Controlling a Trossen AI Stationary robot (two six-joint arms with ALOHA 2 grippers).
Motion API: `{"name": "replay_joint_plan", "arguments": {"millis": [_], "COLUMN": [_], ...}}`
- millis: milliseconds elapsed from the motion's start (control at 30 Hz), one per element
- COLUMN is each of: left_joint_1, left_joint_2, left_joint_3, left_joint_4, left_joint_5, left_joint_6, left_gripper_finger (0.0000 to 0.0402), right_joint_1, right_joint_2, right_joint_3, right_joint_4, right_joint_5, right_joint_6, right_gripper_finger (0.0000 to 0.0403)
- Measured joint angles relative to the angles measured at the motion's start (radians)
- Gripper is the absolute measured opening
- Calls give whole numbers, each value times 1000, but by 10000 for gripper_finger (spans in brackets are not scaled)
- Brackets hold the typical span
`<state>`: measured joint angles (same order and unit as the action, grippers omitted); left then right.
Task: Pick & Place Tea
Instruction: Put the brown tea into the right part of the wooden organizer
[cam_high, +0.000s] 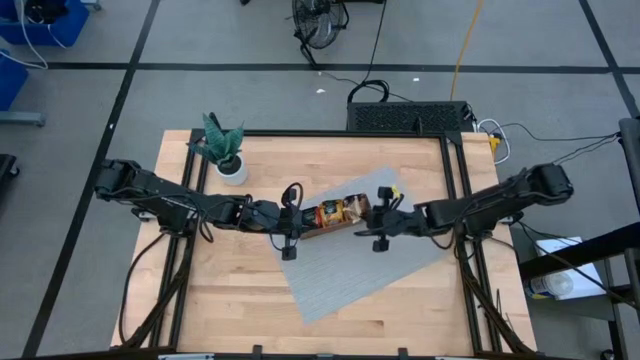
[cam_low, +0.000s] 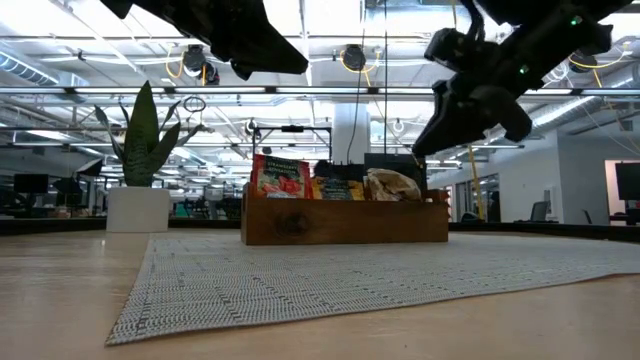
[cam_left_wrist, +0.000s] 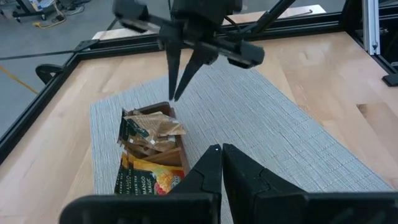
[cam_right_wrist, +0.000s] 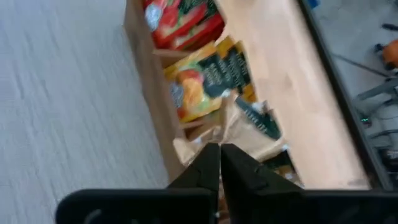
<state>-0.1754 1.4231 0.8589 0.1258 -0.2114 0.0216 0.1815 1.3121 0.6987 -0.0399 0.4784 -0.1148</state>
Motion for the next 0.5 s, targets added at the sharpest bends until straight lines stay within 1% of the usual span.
{"name": "replay_joint_plan", "arguments": {"millis": [100,167,367,500], "left_joint_1": [0,0,0,0], "left_joint_2": [0,0,0,0], "left_joint_3": [0,0,0,0], "left_joint_4": [1,1,-2,-2], "left_joint_5": [0,0,0,0], "left_joint_6": [0,0,0,0], "left_gripper_finger": [21,21,21,21], "right_joint_1": [-41,-60,-91,-97], "right_joint_2": [42,74,142,164], "right_joint_3": [11,9,9,9], "right_joint_4": [8,4,35,51], "right_joint_5": [-66,-85,-88,-90], "right_joint_6": [1,5,3,3], "right_gripper_finger": [1,0,0,0]}}
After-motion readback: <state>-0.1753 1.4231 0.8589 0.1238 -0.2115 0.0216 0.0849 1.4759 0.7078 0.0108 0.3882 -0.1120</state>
